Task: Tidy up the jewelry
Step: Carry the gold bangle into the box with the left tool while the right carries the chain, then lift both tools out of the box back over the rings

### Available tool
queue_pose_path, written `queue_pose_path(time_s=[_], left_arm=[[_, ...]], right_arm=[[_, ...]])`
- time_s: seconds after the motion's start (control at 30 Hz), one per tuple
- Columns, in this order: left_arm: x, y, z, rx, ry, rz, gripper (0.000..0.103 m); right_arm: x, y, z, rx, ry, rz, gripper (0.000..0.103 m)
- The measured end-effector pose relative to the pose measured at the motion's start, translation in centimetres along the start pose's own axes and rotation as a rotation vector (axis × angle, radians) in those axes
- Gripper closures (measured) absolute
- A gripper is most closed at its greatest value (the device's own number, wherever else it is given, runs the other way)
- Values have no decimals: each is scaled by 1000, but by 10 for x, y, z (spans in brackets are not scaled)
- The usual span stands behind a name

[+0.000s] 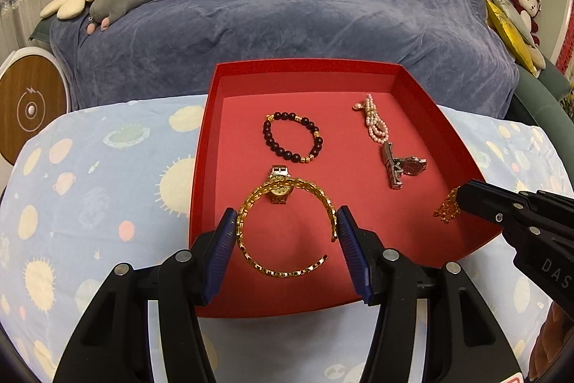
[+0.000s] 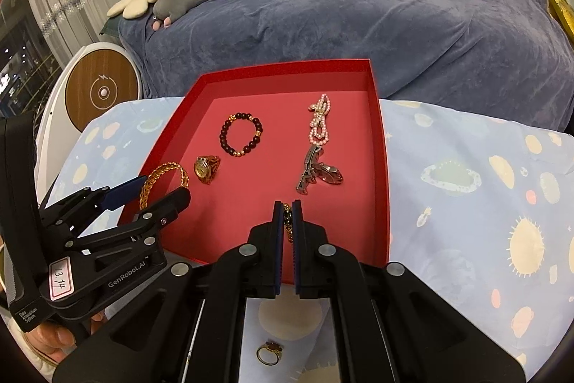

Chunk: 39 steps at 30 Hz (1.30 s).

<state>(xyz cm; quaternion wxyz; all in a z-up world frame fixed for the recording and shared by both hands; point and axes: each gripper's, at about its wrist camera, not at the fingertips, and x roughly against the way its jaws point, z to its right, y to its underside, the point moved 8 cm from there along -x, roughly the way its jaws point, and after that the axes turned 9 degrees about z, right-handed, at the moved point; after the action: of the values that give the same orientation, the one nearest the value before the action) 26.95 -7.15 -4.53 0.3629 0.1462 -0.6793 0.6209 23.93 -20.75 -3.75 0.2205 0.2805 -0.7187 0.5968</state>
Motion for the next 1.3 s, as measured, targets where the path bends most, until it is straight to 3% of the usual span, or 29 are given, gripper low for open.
queue_pose_path(time_s=[0.13,0.37,0.6,0.7,0.9,0.97,1.23,1.3], left_arm=[[-3,2,-3,9,-18,-5,48],[8,-4,-11,24,-28,19,37],[48,-10,-20,28,-27,60,36],[70,0,-27,51,-21,57,36],[104,40,-36,60,-28,42,34],[108,56,-35,64,-21,30,33],[102,85,-18,28,27,-7,32],[101,86,-15,20,37,-8,27]], right_arm=[[-2,2,3,-5,5,-3,99],[8,-3,-3,4,3,22,98],[46,0,-8,3,-9,47,97],[64,9,-9,-19,-11,51,96],[87,51,-13,-48,-25,22,84],[89,66,-15,-51,-23,1,84],[68,102,-15,-30,7,-63,83],[60,107,-15,-30,10,-74,83]])
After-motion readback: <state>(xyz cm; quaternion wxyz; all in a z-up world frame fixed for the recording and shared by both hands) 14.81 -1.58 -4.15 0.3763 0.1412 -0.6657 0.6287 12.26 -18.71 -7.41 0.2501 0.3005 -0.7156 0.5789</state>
